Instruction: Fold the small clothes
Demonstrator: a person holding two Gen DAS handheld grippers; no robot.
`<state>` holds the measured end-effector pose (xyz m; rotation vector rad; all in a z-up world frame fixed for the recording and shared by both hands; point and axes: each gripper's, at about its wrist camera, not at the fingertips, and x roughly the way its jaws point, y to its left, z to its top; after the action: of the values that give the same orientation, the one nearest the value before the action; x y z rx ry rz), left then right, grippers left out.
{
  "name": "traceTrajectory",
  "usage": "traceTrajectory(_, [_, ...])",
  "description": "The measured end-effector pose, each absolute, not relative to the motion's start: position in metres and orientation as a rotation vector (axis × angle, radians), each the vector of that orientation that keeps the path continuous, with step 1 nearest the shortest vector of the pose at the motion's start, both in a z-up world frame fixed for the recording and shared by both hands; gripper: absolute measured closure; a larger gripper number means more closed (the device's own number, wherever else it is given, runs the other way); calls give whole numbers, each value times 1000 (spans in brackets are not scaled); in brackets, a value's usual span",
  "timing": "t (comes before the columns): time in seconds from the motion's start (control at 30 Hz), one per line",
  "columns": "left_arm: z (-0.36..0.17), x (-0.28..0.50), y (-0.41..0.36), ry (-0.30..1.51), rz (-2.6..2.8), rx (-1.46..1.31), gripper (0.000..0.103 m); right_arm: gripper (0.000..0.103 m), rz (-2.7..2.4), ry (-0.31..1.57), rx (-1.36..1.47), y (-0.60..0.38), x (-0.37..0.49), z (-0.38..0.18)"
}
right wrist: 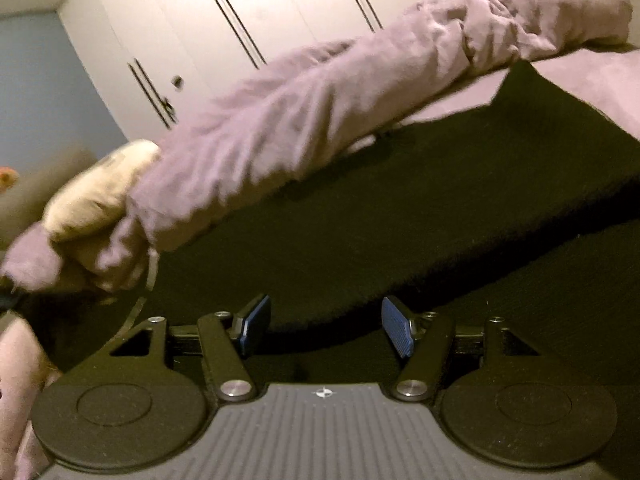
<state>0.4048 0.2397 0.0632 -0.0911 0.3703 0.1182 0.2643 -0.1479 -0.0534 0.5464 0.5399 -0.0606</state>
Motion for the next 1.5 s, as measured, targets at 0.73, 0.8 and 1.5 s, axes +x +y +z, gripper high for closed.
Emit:
traceTrajectory(0.73, [-31, 318, 18, 774, -33, -7, 16, 40, 3, 508, 658, -231, 209, -13])
traceTrajectory(0.8, [-35, 318, 35, 782, 14, -13, 13, 41, 46, 552, 688, -212, 227, -19])
traceTrajectory(1.5, [-66, 306, 104, 827, 91, -83, 7, 63, 31, 696, 997, -165, 381, -96])
